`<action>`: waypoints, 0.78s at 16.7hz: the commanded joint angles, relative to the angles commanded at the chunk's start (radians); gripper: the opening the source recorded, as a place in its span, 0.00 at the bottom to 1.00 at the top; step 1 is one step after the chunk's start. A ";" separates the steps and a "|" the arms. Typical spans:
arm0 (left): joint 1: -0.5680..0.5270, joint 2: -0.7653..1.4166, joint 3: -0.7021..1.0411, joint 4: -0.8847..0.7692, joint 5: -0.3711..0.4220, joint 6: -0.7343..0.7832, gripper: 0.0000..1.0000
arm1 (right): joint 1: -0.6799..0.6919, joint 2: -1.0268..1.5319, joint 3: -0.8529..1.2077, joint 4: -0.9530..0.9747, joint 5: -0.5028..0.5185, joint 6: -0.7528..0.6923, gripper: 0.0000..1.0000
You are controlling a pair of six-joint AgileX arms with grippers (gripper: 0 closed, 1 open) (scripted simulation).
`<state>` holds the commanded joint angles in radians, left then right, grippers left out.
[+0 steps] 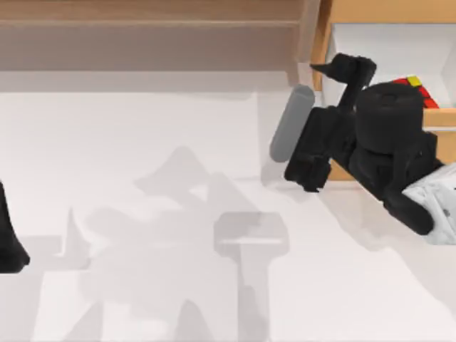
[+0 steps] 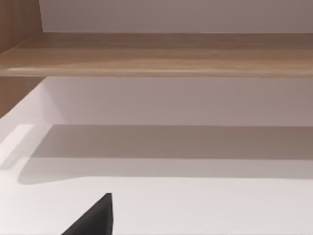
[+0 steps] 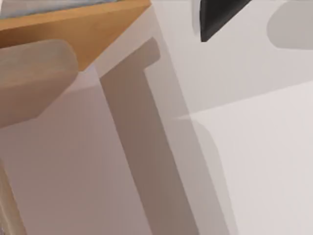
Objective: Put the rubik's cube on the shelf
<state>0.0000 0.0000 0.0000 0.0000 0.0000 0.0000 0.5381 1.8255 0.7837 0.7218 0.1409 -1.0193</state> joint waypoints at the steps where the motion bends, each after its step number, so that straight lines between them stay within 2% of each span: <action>1: 0.000 0.000 0.000 0.000 0.000 0.000 1.00 | -0.013 0.006 0.077 -0.123 -0.012 0.056 1.00; 9: 0.000 0.000 0.000 0.000 0.000 0.000 1.00 | -0.178 0.164 0.786 -1.127 -0.092 0.486 1.00; 13: 0.000 0.000 0.000 0.000 0.000 0.000 1.00 | -0.271 0.301 1.141 -1.566 -0.119 0.659 1.00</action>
<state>0.0000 0.0000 0.0000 0.0000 0.0000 0.0000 0.2671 2.1264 1.9245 -0.8443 0.0215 -0.3607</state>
